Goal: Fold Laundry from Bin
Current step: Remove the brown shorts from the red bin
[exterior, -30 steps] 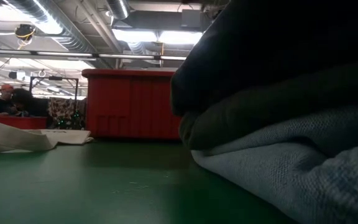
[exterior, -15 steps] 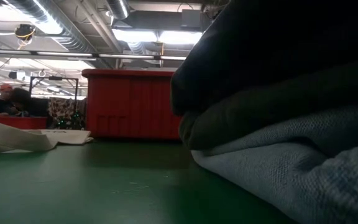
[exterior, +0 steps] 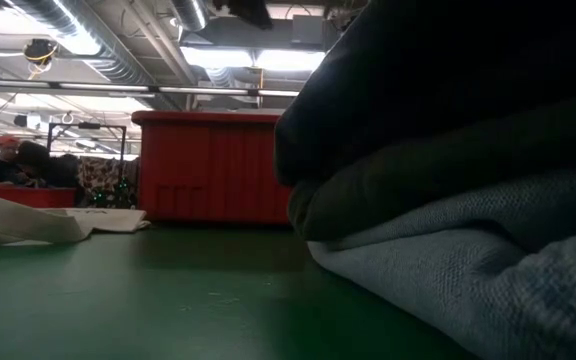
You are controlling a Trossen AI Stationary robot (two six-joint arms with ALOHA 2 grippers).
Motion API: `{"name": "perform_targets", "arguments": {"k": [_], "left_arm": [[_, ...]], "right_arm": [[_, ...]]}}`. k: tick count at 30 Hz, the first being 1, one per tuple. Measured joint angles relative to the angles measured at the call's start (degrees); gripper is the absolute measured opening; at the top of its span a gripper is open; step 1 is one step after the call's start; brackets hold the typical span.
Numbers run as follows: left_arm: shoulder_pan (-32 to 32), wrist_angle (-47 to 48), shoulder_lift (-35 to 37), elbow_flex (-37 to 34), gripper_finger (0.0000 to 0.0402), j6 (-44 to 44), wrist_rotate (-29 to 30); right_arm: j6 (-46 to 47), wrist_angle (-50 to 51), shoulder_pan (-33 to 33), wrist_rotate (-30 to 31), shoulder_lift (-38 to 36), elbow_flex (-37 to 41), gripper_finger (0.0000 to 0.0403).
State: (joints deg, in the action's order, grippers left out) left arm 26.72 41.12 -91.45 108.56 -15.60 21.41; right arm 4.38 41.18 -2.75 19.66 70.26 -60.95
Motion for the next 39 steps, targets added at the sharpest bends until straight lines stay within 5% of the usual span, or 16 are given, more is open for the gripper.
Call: {"name": "perform_targets", "arguments": {"k": [6,16,26,33,39], "left_arm": [[6.4,0.53,-0.49,-0.07,0.0119,-0.03,-0.05],[11.1,-1.53,-0.97,-0.07,0.0119,0.11,0.23],[10.99,-1.92,-0.97,-0.06,0.0119,0.51,-6.46],[9.83,-1.88,-0.97,-0.05,0.0119,0.62,-10.22],[8.6,-1.85,-0.97,-0.05,0.0119,0.62,-10.32]], "right_arm": [[-2.3,-2.44,10.67,-0.15,0.0,0.0,0.0143],[7.68,-4.07,21.34,-3.18,0.0,0.02,0.0143],[0.89,-29.93,27.99,-2.35,0.2,0.04,0.0143],[-0.07,-51.71,39.92,-13.62,2.32,-0.05,0.0143],[4.02,-47.39,48.34,-19.22,10.56,-7.66,0.0143]]}}
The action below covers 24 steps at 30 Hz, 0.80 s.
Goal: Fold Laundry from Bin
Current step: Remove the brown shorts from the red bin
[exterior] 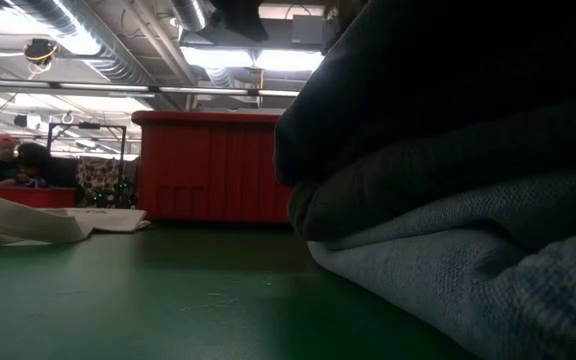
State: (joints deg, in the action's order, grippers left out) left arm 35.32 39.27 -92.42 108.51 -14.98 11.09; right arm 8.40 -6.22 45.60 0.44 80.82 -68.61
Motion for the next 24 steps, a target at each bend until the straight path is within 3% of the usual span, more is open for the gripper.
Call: {"name": "perform_targets", "arguments": {"k": [8,16,20,24], "left_arm": [[-0.64,0.2,0.0,0.0,0.0119,2.8,0.02],[-0.64,0.22,0.0,0.0,0.0119,5.83,-0.07],[-0.64,0.2,0.0,0.0,0.0119,5.9,-0.09],[-0.64,0.22,0.0,0.0,0.0119,5.92,-0.09]], "right_arm": [[0.16,21.97,5.96,-0.48,18.43,-24.57,0.0143],[0.13,46.31,8.99,3.01,36.18,-49.75,0.0143],[0.13,52.79,9.69,4.56,42.34,-56.36,0.0143],[0.2,54.25,10.08,5.05,45.26,-57.41,0.0143]]}}
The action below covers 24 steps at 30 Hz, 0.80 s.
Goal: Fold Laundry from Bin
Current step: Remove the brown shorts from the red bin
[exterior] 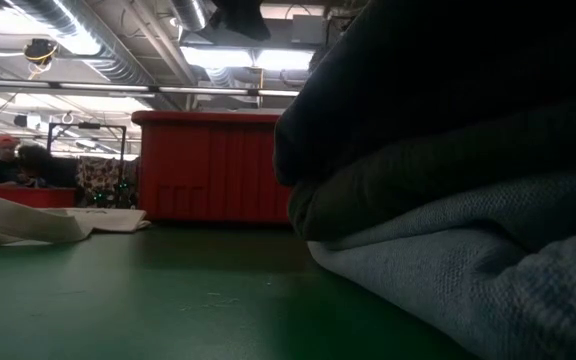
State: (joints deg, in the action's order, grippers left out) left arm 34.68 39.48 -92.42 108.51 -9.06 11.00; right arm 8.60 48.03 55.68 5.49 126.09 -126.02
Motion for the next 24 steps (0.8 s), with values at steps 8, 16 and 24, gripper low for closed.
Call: {"name": "perform_targets", "arguments": {"k": [8,16,24], "left_arm": [[-0.71,-0.04,0.0,0.0,0.0119,0.04,0.0],[-1.79,-0.11,0.0,0.0,0.0119,-0.31,-0.01],[-1.77,-0.12,0.0,0.0,0.0119,-0.49,-0.07]], "right_arm": [[1.0,0.51,0.91,4.27,2.36,0.05,0.0143],[5.04,1.9,2.34,4.25,4.34,0.13,0.0143],[6.34,1.28,3.06,4.07,6.29,0.11,0.0143]]}}
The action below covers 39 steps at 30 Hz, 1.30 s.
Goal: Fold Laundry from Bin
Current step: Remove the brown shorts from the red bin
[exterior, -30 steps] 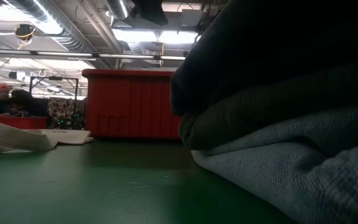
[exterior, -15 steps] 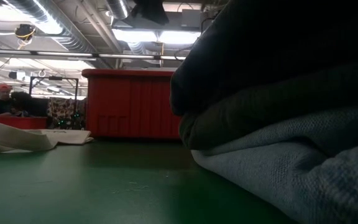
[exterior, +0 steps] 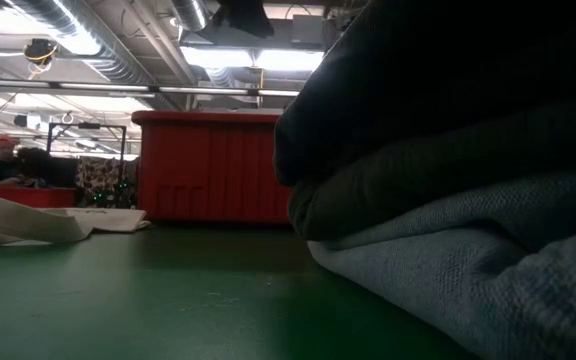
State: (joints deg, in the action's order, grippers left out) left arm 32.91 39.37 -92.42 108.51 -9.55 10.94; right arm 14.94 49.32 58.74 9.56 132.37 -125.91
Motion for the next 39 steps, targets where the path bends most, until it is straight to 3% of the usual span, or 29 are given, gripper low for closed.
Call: {"name": "perform_targets", "arguments": {"k": [16,20,25,28,34,39], "left_arm": [[0.0,0.03,0.0,0.0,0.0119,-0.03,0.04],[0.0,0.03,0.0,0.0,0.0119,-0.03,0.04],[0.0,0.03,0.0,0.0,0.0119,-0.03,0.04],[0.0,0.03,0.0,0.0,0.0119,-0.03,0.04],[0.0,0.05,0.0,0.0,0.0119,0.01,0.04],[0.0,0.05,0.0,0.0,0.0119,0.41,0.05]], "right_arm": [[-1.02,-0.26,0.28,0.86,3.0,0.0,0.0138],[-2.24,-1.46,0.3,0.81,3.0,0.02,0.0102],[-2.35,-1.83,0.55,1.0,3.0,0.01,0.0018],[-2.76,-1.94,0.57,1.13,3.0,0.02,0.0012],[-3.17,-3.42,0.62,-2.24,2.96,0.0,0.0009],[-1.36,-5.16,1.0,-10.07,2.79,-3.18,0.0008]]}}
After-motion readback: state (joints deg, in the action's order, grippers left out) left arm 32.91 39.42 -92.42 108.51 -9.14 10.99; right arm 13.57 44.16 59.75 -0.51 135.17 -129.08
